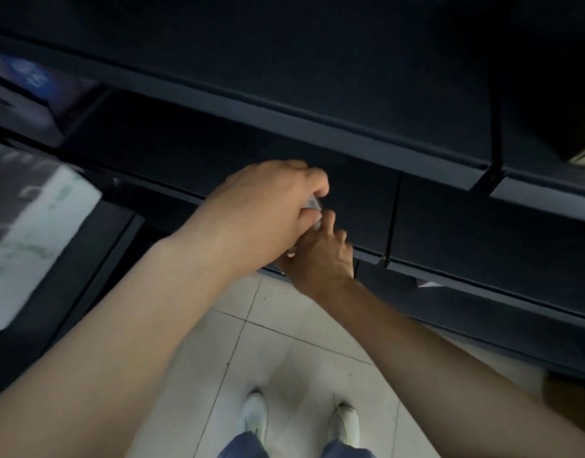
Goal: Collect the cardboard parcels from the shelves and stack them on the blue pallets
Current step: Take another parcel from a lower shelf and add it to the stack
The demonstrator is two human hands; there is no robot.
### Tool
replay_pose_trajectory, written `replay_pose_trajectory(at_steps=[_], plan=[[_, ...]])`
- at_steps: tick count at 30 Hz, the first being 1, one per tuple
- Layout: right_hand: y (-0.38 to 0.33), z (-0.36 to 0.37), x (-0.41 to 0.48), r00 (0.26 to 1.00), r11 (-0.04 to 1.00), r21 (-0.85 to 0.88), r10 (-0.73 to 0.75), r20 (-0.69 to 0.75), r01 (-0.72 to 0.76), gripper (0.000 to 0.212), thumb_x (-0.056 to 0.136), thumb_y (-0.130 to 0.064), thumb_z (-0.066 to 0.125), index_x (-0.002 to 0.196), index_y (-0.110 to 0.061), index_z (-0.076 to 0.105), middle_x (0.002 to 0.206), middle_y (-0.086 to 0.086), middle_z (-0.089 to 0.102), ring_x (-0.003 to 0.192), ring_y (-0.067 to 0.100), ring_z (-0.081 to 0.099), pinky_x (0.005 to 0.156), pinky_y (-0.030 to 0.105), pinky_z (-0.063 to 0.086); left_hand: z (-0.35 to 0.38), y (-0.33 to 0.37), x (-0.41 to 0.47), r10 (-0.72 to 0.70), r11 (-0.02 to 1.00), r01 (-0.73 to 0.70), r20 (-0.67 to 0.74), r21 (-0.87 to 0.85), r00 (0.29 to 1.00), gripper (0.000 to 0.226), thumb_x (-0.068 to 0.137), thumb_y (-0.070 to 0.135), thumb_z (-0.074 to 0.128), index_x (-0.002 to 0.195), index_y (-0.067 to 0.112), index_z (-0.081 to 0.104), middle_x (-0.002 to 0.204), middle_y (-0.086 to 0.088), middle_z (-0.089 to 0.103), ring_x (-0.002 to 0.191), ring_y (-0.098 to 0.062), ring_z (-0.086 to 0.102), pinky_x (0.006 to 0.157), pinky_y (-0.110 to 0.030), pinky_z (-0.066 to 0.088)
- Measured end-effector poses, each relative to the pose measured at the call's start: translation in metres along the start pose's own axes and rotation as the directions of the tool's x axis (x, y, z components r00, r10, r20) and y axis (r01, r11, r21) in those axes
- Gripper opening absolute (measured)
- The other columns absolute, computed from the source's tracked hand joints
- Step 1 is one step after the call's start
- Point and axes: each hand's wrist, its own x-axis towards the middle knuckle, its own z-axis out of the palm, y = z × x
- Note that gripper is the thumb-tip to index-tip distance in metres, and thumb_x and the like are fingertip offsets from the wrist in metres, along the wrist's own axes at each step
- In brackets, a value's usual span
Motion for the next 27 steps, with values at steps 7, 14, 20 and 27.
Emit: replay_pose_trajectory(at_steps=[7,14,20,27], plan=[[-0.109,-0.11,-0.073,0.958,0.959,-0.083,-0.278,-0.072,0.272,0.075,0.085,-0.051,0.052,0.144,-0.018,0.019,0.138,0.008,0.025,0.114,0.033,0.039,0.093,0.039,0.039,-0.14,0.008,-0.078,-0.117,0.99,0.129,-0.204,0.049,0.972,0.029,0.087,0.026,0.058,0.117,0.027,0.057,0.106,0.007,0.059,0.097,-0.017,0.056,0.082,-0.041,0.049],[-0.191,-0.223,-0.133,0.784,0.838,-0.042,-0.525,-0.331,0.544,0.071,0.08,-0.053,0.057,0.139,-0.025,0.028,0.137,0.008,0.025,0.106,0.034,0.043,0.088,0.043,0.041,-0.255,0.03,-0.165,-0.169,0.949,0.283,-0.53,0.142,0.831,0.023,0.087,0.022,0.059,0.109,0.019,0.063,0.105,0.001,0.059,0.097,-0.022,0.055,0.085,-0.044,0.046],[-0.249,-0.302,-0.199,0.581,0.676,-0.044,-0.663,-0.472,0.736,0.073,0.08,-0.058,0.056,0.139,-0.024,0.028,0.136,0.007,0.025,0.106,0.034,0.043,0.086,0.044,0.043,-0.322,0.068,-0.241,-0.178,0.878,0.432,-0.698,0.206,0.694,0.024,0.087,0.023,0.058,0.11,0.019,0.063,0.107,0.001,0.061,0.099,-0.022,0.054,0.085,-0.042,0.045],[-0.322,-0.337,-0.272,0.369,0.457,-0.058,-0.78,-0.505,0.887,0.072,0.08,-0.055,0.057,0.137,-0.02,0.031,0.136,0.008,0.028,0.108,0.037,0.044,0.089,0.051,0.045,-0.361,0.079,-0.327,-0.196,0.757,0.613,-0.815,0.227,0.545,0.019,0.09,0.024,0.054,0.104,0.017,0.064,0.1,0.0,0.062,0.09,-0.022,0.055,0.081,-0.042,0.046]])
